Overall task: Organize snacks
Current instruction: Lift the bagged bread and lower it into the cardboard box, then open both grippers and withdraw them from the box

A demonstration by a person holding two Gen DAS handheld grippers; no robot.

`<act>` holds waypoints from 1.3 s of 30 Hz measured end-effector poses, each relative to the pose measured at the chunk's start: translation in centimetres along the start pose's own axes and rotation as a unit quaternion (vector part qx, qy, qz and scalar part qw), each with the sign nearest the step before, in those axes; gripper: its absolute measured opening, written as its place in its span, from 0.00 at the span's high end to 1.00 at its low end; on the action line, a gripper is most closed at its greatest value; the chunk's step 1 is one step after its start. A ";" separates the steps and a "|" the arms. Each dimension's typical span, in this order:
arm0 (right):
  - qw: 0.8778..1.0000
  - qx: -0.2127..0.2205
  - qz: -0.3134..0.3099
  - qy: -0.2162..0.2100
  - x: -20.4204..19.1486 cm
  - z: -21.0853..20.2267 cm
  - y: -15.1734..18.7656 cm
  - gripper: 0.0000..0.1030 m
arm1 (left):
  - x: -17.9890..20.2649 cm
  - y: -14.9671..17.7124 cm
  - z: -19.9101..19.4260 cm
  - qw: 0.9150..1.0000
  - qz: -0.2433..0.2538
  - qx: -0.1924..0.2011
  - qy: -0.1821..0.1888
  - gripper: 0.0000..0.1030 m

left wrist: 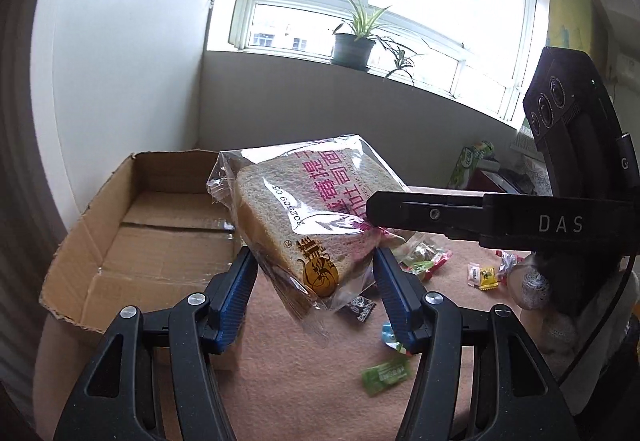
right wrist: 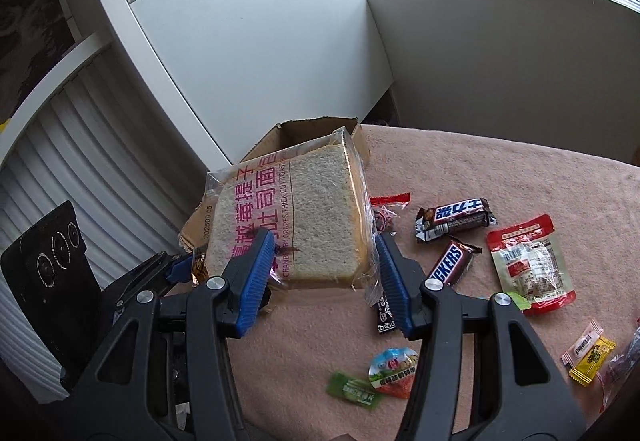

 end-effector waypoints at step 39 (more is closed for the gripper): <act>0.998 0.013 -0.043 0.052 -1.7 4.0 -2.3 0.35 | -8.4 -0.1 -0.2 0.994 -0.047 -0.002 -0.097 0.44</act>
Point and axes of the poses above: each gripper's, at about its wrist camera, not at the fingertips, and z roughly the way its jaws point, x to its right, y to its underside, the point moved 3 cm from there along z, roughly the way its jaws point, and after that the axes turned 9 degrees about z, right-handed, at the moved point
